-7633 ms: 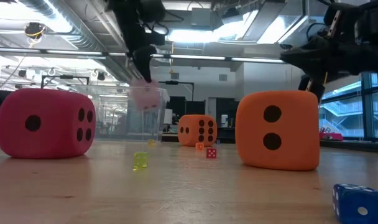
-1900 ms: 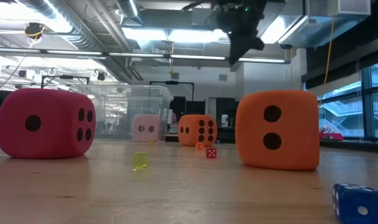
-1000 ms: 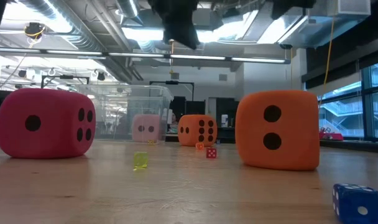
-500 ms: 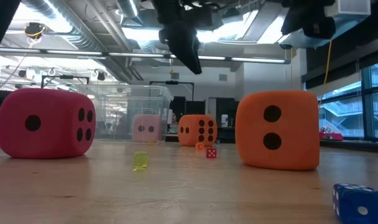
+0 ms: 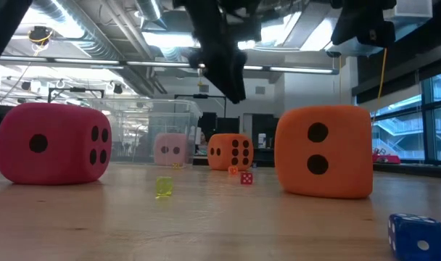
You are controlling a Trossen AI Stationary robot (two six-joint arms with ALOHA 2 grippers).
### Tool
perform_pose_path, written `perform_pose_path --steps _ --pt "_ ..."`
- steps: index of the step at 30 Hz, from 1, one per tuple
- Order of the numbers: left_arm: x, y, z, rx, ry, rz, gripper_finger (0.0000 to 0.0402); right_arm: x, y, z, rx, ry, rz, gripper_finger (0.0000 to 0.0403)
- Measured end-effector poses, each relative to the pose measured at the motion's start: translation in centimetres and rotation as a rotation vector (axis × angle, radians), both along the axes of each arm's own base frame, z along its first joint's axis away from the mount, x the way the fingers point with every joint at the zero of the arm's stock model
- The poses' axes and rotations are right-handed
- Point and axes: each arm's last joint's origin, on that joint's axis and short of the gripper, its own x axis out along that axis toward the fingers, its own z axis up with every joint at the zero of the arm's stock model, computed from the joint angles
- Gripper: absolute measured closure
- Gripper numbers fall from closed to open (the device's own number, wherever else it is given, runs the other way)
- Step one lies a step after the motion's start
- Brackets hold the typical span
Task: Pick & Place Dice
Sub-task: Put the small red die into the transparent bin
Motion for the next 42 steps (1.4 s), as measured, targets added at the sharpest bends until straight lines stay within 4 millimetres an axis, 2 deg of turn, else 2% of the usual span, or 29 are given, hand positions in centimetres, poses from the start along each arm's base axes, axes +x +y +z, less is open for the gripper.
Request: perform_pose_path --steps 6,10,15,18,20,22,25,28,32,37,42 --pt "0.4 2.2 -1.6 0.027 0.036 0.035 0.0171 0.0 0.2 0.0 -0.004 -0.006 0.007 0.0371" --pt "0.3 2.6 -2.0 0.009 0.051 0.086 0.0158 0.0 0.5 0.0 -0.023 -0.01 0.012 0.0371" --pt "-0.3 0.4 0.2 -0.097 0.016 0.115 0.0153 -0.1 0.7 0.0 -0.028 -0.01 0.021 0.0371" --pt "-1.1 -1.7 1.5 -0.29 0.042 0.102 0.0153 -0.1 0.7 0.0 -0.028 -0.01 0.022 0.0371" --pt "-1.2 -3.4 1.5 -0.404 0.077 0.086 0.0153 -0.1 0.7 0.0 -0.028 -0.01 0.022 0.0371" --pt "-1.2 -5.4 1.0 -0.455 0.11 0.058 0.0154 -0.1 0.7 0.1 -0.027 -0.01 0.021 0.0371" --pt "-0.6 -8.4 -0.2 -0.421 0.115 -0.047 0.0161 -0.1 0.7 0.1 -0.027 -0.01 0.021 0.0371" --pt "0.1 -10.4 -1.5 -0.39 0.095 -0.106 0.0168 -0.1 0.7 0.1 -0.027 -0.011 0.021 0.0371" --pt "0.7 -10.7 -3.1 -0.397 0.048 -0.081 0.0175 0.0 0.8 0.1 -0.025 -0.02 0.025 0.0371" --pt "1.0 -10.2 -6.9 -0.479 0.1 0.046 0.0182 0.1 1.2 0.2 -0.02 -0.036 0.041 0.0371" --pt "1.7 -10.6 -8.4 -0.523 0.038 0.088 0.0191 0.0 1.5 0.2 -0.018 -0.041 0.058 0.0371"
